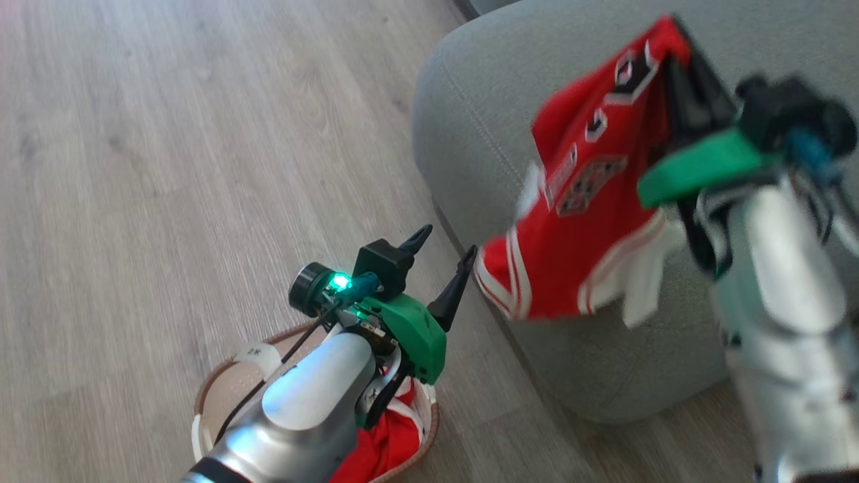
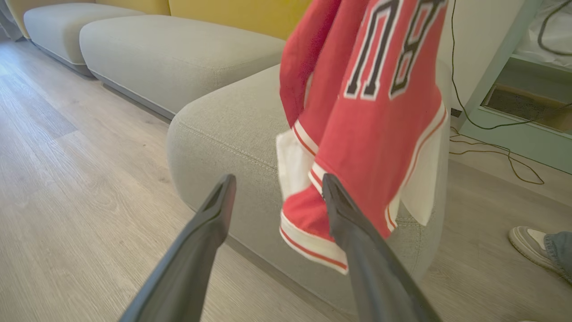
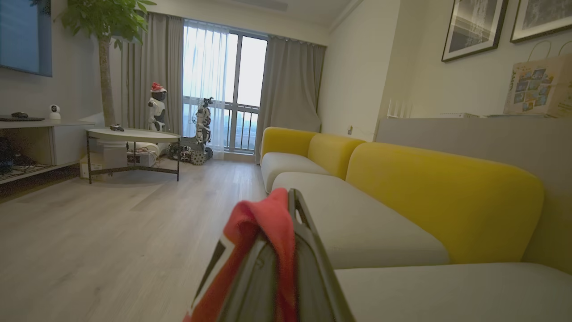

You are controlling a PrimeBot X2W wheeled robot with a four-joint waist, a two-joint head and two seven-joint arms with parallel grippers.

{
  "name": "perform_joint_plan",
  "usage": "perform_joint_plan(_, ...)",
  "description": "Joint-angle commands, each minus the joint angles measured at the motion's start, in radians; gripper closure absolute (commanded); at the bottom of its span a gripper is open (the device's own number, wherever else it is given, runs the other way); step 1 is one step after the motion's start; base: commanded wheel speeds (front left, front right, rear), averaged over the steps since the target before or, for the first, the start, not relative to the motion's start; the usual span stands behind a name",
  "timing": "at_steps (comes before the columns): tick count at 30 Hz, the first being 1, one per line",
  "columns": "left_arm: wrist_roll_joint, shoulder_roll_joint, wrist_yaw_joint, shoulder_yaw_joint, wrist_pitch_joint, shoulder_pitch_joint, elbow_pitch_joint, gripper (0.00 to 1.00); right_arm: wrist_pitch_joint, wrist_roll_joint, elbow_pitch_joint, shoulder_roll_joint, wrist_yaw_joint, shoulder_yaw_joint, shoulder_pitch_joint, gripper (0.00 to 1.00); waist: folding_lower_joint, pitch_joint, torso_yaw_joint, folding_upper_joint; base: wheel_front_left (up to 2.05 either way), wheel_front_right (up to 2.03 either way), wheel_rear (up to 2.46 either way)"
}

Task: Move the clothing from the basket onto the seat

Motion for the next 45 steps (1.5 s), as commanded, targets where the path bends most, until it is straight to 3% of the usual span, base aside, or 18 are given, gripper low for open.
perform_joint_plan(1, 0.007, 0.003, -0.005, 0.033, -0.012, -0.052, -0.019, 0.0, 0.008, 0.019, -0.01, -0.002, 0.0, 0.013, -0.107, 1.0, 0.0, 0.016, 0.01, -0.0001, 0.0, 0.0, 0.0)
perform_joint_plan(8, 0.037, 0.006, 0.0, 0.051, -0.012, -0.109, -0.035, 0.0, 0.063, 0.085, 0.159, -0.059, 0.0, 0.011, -0.423, 1.0, 0.0, 0.126, 0.068, -0.0001, 0.0, 0.0, 0.0)
perform_joint_plan(16, 0.081, 0.034, 0.011, 0.053, -0.01, -0.185, -0.083, 0.0, 0.071, 0.068, 0.331, -0.157, 0.0, -0.05, -0.721, 1.0, 0.0, 0.274, 0.15, -0.0001, 0.0, 0.0, 0.0)
perform_joint_plan(21, 0.108, 0.053, 0.023, 0.049, 0.005, -0.239, -0.141, 0.0, 0.062, -0.005, 0.428, -0.235, 0.0, -0.133, -0.873, 1.0, 0.0, 0.378, 0.203, -0.0001, 0.0, 0.0, 0.0)
perform_joint_plan(25, 0.129, 0.066, 0.031, 0.038, 0.022, -0.27, -0.207, 0.0, 0.022, -0.091, 0.49, -0.271, 0.0, -0.272, -0.95, 1.0, 0.0, 0.463, 0.234, -0.0001, 0.0, 0.0, 0.0)
perform_joint_plan(34, 0.161, 0.08, 0.05, 0.012, 0.064, -0.306, -0.277, 0.0, -0.017, -0.212, 0.593, -0.25, 0.0, -0.498, -0.849, 1.0, 0.0, 0.581, 0.252, -0.0001, 0.0, 0.0, 0.0)
perform_joint_plan(45, 0.165, 0.093, 0.051, -0.002, 0.069, -0.314, -0.281, 0.0, -0.021, -0.367, 0.669, -0.189, 0.0, -0.669, -0.655, 1.0, 0.0, 0.626, 0.253, -0.0001, 0.0, 0.0, 0.0)
